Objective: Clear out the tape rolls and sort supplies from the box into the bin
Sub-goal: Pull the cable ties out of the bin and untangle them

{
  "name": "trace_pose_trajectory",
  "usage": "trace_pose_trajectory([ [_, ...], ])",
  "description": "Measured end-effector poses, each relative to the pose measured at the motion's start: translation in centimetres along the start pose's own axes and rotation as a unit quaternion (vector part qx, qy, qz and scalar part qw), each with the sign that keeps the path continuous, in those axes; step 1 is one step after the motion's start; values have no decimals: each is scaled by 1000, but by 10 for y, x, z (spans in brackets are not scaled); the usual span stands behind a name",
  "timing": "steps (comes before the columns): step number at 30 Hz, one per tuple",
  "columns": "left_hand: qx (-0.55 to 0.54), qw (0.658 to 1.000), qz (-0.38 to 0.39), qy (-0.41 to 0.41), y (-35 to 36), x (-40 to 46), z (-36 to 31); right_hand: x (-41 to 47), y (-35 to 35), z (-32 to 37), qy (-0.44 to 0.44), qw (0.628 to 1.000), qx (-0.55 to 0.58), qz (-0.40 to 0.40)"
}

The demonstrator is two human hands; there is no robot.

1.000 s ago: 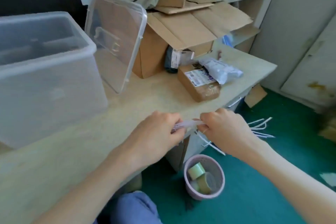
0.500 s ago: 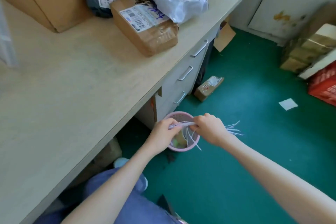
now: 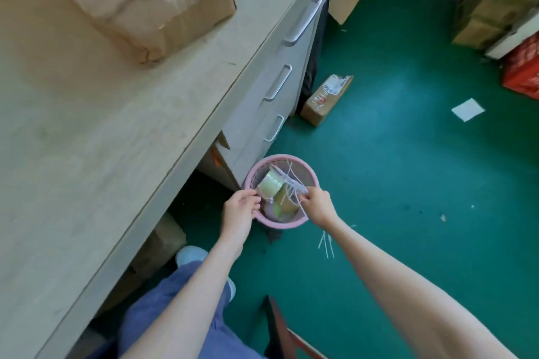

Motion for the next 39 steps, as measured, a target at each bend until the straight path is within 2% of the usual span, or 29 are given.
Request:
trace_pose_trajectory([
  [6,67,997,32,7,3,6,1,30,25,-26,88,977,179,-77],
  [10,51,999,16,1,-3,12,0,54,48,-44,119,970,198,-73],
  [17,47,999,-8,-8,-13,3,4,56,63,-38,133,930,339,-53],
  [22,49,999,-11,-5,-15,2,-2,50,66,-41,130,924,359,-41],
  [25,25,999,-17,-18,-16,1,-2,48,65,-44,146,901,406,-52],
  [30,16,1000,-11,-23,-11,-7,-2,41,54,-47,152,890,423,-76],
  [39,33,999,-9,26,-11,-59,-24,-20,3,1,107,837,531,-82],
])
Point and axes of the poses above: each hand's wrist, its own x-axis towards the middle knuckle, its own y-axis out of the palm, z = x × y, the point moved 7 cm from there along x, towards the middle knuckle, and after that the axes turned 13 degrees about -y, right-handed, at the moved point
